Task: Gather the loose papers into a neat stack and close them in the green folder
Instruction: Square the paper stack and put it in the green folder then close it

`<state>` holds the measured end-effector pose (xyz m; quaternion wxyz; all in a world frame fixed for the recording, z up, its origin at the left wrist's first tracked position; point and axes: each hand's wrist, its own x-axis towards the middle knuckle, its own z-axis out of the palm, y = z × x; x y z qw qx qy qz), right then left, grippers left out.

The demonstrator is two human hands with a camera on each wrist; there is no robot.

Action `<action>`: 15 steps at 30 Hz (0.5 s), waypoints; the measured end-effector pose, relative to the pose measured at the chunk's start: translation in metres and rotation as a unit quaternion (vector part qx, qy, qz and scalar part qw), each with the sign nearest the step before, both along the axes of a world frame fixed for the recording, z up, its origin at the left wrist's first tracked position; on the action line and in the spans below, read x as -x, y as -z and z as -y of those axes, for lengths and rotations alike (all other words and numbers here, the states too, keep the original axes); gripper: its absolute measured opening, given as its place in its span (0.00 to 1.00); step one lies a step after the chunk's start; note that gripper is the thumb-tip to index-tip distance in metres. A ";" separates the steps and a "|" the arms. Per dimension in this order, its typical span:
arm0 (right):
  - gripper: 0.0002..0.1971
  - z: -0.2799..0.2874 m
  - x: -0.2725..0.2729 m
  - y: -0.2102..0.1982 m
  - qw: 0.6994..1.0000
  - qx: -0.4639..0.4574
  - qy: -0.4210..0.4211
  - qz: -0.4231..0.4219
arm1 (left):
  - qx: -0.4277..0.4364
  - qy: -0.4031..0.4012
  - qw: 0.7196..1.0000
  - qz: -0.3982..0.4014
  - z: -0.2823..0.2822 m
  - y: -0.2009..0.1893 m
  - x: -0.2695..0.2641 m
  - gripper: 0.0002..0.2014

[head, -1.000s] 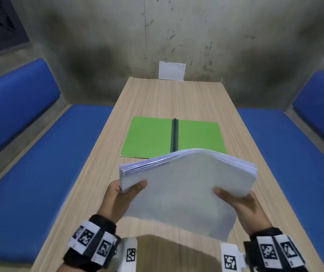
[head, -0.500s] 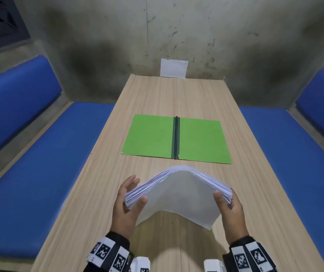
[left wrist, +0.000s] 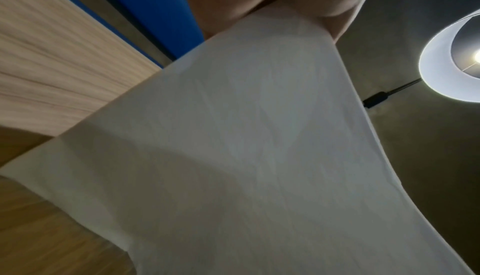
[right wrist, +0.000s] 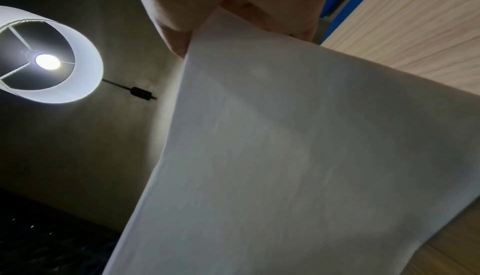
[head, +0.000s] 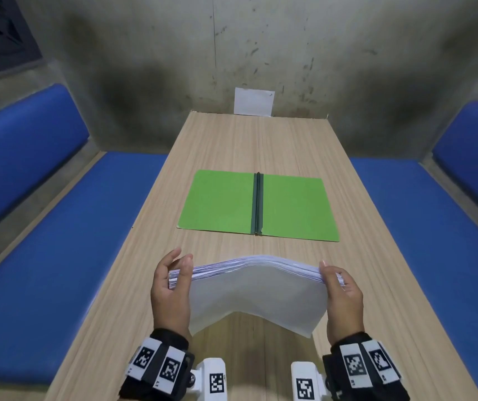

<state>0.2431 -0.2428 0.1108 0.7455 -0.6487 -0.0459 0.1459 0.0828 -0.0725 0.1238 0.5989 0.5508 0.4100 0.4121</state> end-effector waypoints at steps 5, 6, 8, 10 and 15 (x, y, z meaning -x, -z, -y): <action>0.19 0.014 0.008 0.010 0.991 0.038 -0.112 0.056 | -0.041 0.106 0.993 -0.026 -0.006 0.015 0.014 0.43; 0.22 0.017 0.009 0.015 0.989 0.051 -0.124 0.056 | -0.041 0.130 0.990 -0.036 -0.006 0.019 0.017 0.40; 0.19 0.021 0.009 0.022 0.988 0.066 -0.132 0.044 | -0.042 0.152 0.986 -0.047 -0.006 0.027 0.020 0.31; 0.13 0.021 0.008 0.023 0.989 0.074 -0.124 0.036 | -0.034 0.145 0.987 -0.057 -0.007 0.032 0.017 0.24; 0.06 0.014 0.010 0.006 0.994 0.051 -0.098 0.020 | -0.009 0.089 0.996 -0.008 -0.006 0.012 0.006 0.06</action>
